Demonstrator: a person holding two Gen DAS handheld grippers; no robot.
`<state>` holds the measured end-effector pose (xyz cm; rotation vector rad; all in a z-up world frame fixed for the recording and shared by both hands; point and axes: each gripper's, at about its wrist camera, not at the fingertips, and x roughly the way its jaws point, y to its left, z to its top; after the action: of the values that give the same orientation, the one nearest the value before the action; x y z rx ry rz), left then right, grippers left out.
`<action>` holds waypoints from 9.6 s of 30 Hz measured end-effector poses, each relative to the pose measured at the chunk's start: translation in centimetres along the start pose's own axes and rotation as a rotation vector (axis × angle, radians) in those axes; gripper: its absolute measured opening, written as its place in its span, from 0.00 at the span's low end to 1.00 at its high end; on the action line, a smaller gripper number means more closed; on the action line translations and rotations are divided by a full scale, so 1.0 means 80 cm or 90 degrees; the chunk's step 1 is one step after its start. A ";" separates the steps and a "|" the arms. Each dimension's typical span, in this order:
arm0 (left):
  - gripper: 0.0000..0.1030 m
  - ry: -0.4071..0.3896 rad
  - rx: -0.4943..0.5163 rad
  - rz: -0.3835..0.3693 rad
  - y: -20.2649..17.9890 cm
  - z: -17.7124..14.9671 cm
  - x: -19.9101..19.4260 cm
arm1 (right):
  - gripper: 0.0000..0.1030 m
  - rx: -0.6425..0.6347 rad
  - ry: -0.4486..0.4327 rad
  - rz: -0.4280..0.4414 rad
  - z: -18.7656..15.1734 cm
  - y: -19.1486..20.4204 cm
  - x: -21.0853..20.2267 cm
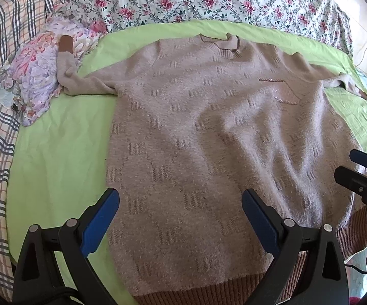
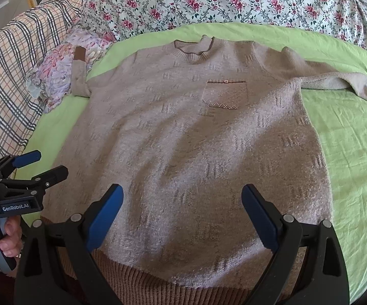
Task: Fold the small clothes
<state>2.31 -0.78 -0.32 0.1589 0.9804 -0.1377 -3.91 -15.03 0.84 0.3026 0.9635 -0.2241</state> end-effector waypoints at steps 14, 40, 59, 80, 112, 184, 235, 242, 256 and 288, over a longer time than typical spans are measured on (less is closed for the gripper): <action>0.95 0.008 -0.006 -0.011 -0.004 0.032 0.024 | 0.91 0.105 -0.015 -0.026 0.010 -0.084 -0.015; 0.95 0.042 0.007 -0.016 -0.047 0.104 0.083 | 0.50 0.580 -0.167 -0.217 0.132 -0.603 -0.044; 0.95 0.019 -0.035 -0.061 -0.023 0.115 0.089 | 0.08 0.253 -0.144 0.082 0.265 -0.321 0.013; 0.95 0.003 -0.148 -0.194 0.084 0.141 0.120 | 0.15 0.148 0.153 0.320 0.248 0.052 0.276; 0.07 -0.031 -0.119 -0.206 0.088 0.223 0.210 | 0.52 0.284 0.054 -0.006 0.255 -0.277 0.184; 0.15 -0.212 -0.121 -0.126 0.162 0.305 0.122 | 0.45 0.139 0.024 0.201 0.138 -0.101 0.085; 0.57 -0.031 -0.107 -0.004 0.144 0.177 0.199 | 0.08 0.262 -0.146 0.145 0.256 -0.167 0.122; 0.57 -0.029 -0.127 0.018 0.148 0.174 0.192 | 0.12 0.389 -0.045 0.116 0.184 -0.220 0.158; 0.57 -0.038 -0.185 0.004 0.163 0.166 0.183 | 0.08 0.284 -0.209 0.104 0.200 -0.205 0.088; 0.06 -0.083 -0.131 -0.112 0.180 0.252 0.231 | 0.08 0.203 -0.013 -0.012 0.183 -0.188 0.169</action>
<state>31.60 8.52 -3.67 -0.1244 0.8715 -0.2055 10.02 -34.97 -4.88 0.5817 0.9096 -0.3986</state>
